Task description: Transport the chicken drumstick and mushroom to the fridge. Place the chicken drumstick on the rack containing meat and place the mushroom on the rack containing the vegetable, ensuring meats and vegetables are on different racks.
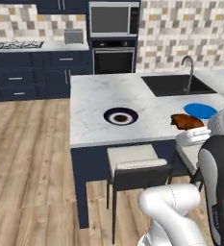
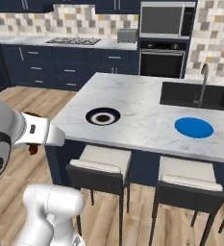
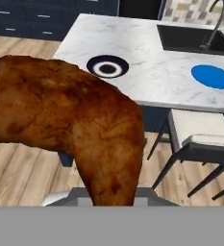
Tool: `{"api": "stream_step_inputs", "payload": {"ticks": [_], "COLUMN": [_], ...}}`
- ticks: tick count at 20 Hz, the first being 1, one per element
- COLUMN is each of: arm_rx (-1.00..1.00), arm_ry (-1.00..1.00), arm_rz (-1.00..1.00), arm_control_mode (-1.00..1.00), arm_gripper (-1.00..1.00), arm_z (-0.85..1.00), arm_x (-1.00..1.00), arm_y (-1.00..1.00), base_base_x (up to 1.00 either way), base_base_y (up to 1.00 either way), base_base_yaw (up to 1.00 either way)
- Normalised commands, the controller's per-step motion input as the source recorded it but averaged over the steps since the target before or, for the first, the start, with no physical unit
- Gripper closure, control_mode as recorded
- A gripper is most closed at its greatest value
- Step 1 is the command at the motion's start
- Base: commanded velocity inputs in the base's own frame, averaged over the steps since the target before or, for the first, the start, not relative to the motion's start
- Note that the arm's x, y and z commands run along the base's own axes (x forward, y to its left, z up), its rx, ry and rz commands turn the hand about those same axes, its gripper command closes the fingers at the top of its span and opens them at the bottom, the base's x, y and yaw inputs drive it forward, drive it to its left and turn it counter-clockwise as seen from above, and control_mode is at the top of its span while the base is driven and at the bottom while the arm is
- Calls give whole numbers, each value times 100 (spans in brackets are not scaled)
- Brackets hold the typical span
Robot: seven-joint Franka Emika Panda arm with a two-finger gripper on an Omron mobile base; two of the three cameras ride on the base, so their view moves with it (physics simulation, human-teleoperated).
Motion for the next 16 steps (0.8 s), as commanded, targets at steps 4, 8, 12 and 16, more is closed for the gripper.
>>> {"api": "stream_step_inputs", "payload": {"ticks": [4, 8, 12, 16], "arm_rx": [0, 0, 0, 0], "arm_ry": [0, 0, 0, 0], "arm_rz": [0, 0, 0, 0], "arm_control_mode": [100, 100, 100, 100], "arm_gripper": [100, 100, 100, 100], "arm_z": [0, 0, 0, 0], "arm_x": [0, 0, 0, 0], "arm_y": [0, 0, 0, 0], "base_base_x": [3, 0, 5, 10], "base_base_y": [100, 100, 92, 100], "base_base_yaw": [35, 60, 68, 60]}}
